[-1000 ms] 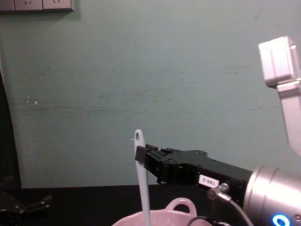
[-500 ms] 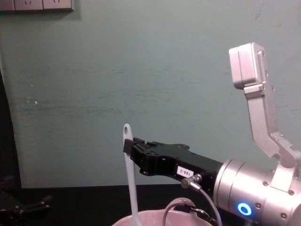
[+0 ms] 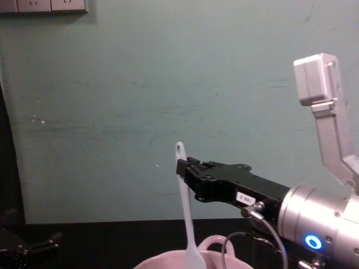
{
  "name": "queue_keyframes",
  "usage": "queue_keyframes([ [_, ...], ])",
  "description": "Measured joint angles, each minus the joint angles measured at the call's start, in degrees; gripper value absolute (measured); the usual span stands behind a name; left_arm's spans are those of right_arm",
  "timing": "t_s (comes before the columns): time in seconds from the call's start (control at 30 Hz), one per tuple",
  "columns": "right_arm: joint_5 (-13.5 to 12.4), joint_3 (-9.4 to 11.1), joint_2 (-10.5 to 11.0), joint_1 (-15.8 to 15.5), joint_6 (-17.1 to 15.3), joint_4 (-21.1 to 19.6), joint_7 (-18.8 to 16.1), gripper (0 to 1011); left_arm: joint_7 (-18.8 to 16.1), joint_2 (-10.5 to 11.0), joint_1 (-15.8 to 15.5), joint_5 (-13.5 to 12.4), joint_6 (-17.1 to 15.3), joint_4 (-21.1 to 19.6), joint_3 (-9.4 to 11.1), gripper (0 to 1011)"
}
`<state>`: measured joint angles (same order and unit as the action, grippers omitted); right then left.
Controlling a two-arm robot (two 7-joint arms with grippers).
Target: Use the one hand to pick up the spoon and stir the clear water in the bowl.
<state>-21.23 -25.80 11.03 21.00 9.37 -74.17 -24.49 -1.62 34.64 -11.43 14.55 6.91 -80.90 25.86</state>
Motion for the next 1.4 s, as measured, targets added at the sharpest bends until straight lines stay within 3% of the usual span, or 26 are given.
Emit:
queue_keyframes([
  [0.3,0.3,1.62,1.77,-2.45,0.27,-3.33,-0.46,110,0.0,0.0,0.0,0.0,0.0,0.0,0.0,1011],
  [0.73,-4.71,3.5,2.54,-4.14,-1.42,-10.09,-1.98,110,0.0,0.0,0.0,0.0,0.0,0.0,0.0,1011],
  [1.2,-6.2,4.05,2.85,-4.43,-0.9,-12.74,-0.69,110,0.0,0.0,0.0,0.0,0.0,0.0,0.0,1011],
  [1.4,-6.35,5.19,2.67,-4.79,0.11,-13.63,0.57,111,0.0,0.0,0.0,0.0,0.0,0.0,0.0,1011],
])
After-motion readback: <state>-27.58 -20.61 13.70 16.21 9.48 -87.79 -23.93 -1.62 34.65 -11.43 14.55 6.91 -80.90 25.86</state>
